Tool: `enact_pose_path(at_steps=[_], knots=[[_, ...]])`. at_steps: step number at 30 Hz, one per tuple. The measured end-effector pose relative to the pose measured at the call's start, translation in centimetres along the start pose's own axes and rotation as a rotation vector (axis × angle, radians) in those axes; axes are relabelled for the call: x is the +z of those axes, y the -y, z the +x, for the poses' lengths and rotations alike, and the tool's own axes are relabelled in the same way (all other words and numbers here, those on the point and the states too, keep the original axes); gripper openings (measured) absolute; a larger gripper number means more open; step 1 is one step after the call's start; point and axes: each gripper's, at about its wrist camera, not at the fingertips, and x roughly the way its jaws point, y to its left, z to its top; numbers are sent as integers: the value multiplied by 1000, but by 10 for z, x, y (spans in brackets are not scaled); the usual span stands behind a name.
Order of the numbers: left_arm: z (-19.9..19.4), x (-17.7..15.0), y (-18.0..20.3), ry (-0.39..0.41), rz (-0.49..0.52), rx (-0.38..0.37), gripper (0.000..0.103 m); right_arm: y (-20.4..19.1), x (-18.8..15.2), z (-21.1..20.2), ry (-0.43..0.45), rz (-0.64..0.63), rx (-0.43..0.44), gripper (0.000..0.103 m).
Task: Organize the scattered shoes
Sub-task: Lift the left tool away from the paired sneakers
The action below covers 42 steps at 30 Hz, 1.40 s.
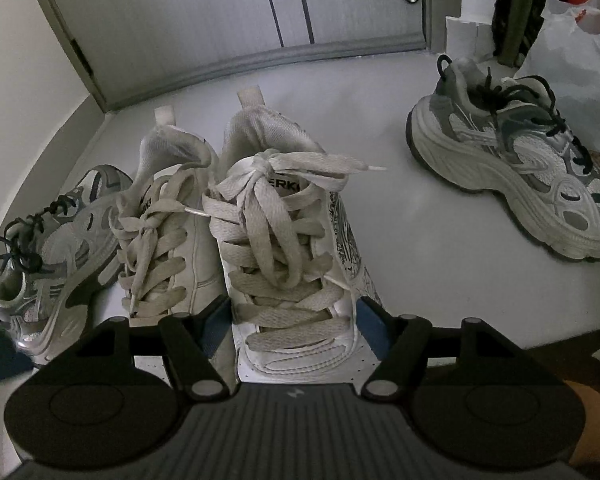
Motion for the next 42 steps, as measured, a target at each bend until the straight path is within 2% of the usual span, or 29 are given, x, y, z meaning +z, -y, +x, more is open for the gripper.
enact_pose_path(at_steps=[5,10,15,20,24,27,29,36,39,42], knots=[[-24,-33,-16,5,-23,21,67,-6,5,9,28,-32,-30,71],[-42,-53,-30,21,-43,39,68,-11,10,16,18,-2,-48,71],[-50,-60,-34,38,-49,42,67,-14,5,12,-24,21,-60,71],[-59,-57,-27,42,-24,42,71,-17,1,10,-43,4,-67,72],[-66,-58,-20,48,6,53,73,-17,-1,4,-73,-46,-40,75],[-69,-60,-19,38,-12,33,74,-17,-2,-8,-94,-41,32,77],[-70,-59,-17,35,-5,31,76,-20,-2,-17,-93,-59,31,82],[-79,-56,-14,52,4,59,83,-34,-9,-62,-89,-123,53,82],[-83,-54,-20,87,-6,87,79,-37,-11,-87,-84,-160,85,82],[-86,-51,-33,101,-66,109,71,-35,-12,-112,-72,-196,104,83]])
